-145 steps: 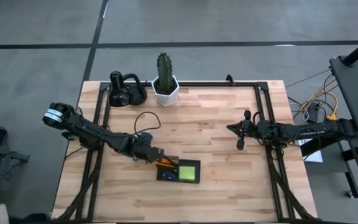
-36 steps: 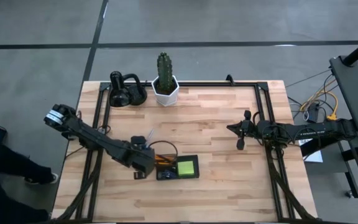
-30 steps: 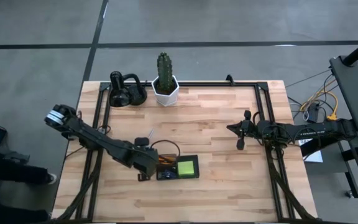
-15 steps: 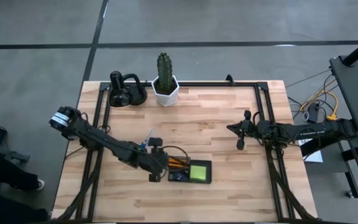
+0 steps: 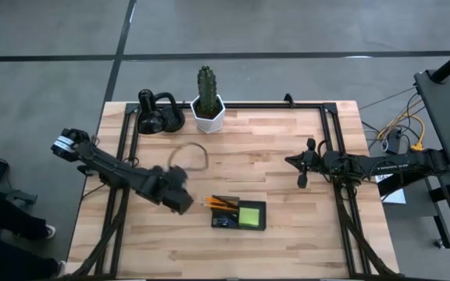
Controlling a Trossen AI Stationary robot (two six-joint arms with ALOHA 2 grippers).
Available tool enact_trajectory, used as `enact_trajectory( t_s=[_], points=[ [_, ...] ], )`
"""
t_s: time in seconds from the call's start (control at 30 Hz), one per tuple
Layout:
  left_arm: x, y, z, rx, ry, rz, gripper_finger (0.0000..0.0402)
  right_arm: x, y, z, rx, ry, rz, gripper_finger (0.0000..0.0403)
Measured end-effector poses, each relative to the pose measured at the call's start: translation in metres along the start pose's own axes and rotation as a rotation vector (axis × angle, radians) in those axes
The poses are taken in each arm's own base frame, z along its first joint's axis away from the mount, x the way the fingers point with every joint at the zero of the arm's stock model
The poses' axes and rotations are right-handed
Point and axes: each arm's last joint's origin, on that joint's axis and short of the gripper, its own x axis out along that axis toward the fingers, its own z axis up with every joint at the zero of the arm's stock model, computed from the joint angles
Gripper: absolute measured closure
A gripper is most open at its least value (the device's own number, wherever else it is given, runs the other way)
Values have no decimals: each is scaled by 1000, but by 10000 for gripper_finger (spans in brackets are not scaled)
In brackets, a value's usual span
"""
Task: Pick and place office supplies into organizer
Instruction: Put the blue scissor into the desk organizer
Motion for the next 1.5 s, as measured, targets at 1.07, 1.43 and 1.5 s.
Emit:
enact_trajectory(
  t_s=[1.07,1.43,1.5],
  points=[
    [65,20,-24,-494,187,120,231,0,0,0,-2,-1,1,394],
    [77,16,-25,-496,213,150,231,0,0,0,0,-2,1,394],
    [78,16,-25,-494,214,157,231,0,0,0,-2,-2,0,394]
  ],
)
